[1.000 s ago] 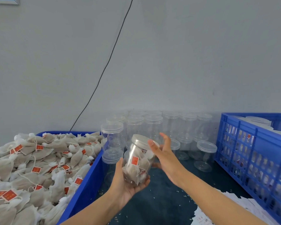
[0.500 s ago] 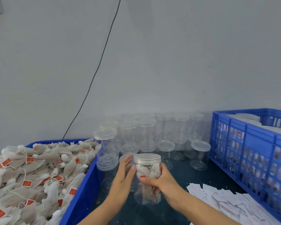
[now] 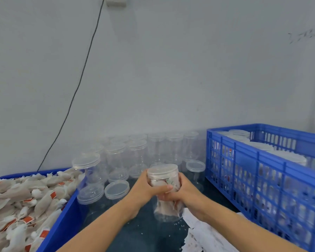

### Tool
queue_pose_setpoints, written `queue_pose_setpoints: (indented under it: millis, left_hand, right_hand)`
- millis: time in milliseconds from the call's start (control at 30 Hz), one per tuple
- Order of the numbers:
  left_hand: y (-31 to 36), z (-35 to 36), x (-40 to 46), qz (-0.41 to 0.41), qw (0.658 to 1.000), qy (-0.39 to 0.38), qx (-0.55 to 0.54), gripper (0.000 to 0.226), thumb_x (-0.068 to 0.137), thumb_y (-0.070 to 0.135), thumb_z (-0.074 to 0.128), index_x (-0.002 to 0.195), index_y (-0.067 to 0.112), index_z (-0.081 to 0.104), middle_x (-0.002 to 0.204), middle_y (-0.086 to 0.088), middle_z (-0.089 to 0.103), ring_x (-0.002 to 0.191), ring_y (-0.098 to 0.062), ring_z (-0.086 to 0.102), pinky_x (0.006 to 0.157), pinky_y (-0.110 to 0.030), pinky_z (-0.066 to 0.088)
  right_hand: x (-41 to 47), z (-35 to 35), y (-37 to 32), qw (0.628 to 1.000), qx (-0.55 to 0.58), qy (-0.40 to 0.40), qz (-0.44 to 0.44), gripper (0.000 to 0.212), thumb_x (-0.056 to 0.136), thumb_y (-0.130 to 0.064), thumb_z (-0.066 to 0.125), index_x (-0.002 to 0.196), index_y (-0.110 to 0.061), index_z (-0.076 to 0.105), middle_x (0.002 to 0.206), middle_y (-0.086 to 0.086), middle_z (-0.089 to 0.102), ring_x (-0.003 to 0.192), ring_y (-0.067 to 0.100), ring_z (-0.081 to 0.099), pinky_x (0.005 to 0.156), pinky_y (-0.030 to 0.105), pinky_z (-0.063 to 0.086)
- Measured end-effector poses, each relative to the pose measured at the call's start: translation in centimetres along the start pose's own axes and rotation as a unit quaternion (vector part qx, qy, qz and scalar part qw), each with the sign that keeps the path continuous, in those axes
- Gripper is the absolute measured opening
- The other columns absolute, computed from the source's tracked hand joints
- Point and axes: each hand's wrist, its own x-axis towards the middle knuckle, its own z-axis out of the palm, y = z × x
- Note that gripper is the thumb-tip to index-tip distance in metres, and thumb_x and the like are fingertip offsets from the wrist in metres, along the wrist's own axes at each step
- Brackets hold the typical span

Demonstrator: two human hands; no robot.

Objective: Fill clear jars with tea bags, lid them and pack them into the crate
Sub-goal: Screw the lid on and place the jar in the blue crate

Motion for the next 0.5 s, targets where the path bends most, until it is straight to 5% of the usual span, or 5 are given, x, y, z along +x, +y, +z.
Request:
queue_pose_setpoints:
  millis: [200,333,500]
  left_hand:
    - [4.2,5.3,2.9,0.032,0.998,-0.037,-0.035,0.069,0.065,0.008,0.085,0.127,0.009,0.054,0.114,-0.01,0.07,0.108,-0.027,0.066,0.097,-0.048,0.051]
    - [7.9,9.5,4.3,0.075,0.994,-0.062,-0.044,0.077,0.053,0.026,0.086,0.123,0.016,0.054,0.107,-0.002,0.073,0.098,-0.016,0.07,0.083,-0.032,0.058]
    - [12.5,14.7,5.6,0.128,0.986,-0.096,-0.049,0.073,0.055,0.031,0.085,0.119,0.016,0.053,0.105,-0.002,0.073,0.092,-0.013,0.071,0.068,-0.019,0.056]
  right_hand:
    - [-1.9,-5.7,-4.0,0.997,-0.019,0.055,-0.041,0.07,0.063,0.002,0.085,0.121,-0.016,0.049,0.114,0.004,0.067,0.106,0.018,0.065,0.088,0.029,0.054]
    - [-4.1,-9.9,-7.2,0.993,-0.036,0.092,-0.07,0.068,0.065,0.001,0.084,0.122,-0.014,0.049,0.111,0.002,0.068,0.102,0.015,0.066,0.084,0.026,0.054]
    - [-7.3,-14.8,-11.4,0.985,-0.053,0.127,-0.103,0.062,0.067,0.001,0.082,0.12,-0.013,0.051,0.092,-0.003,0.068,0.08,0.009,0.067,0.052,0.013,0.047]
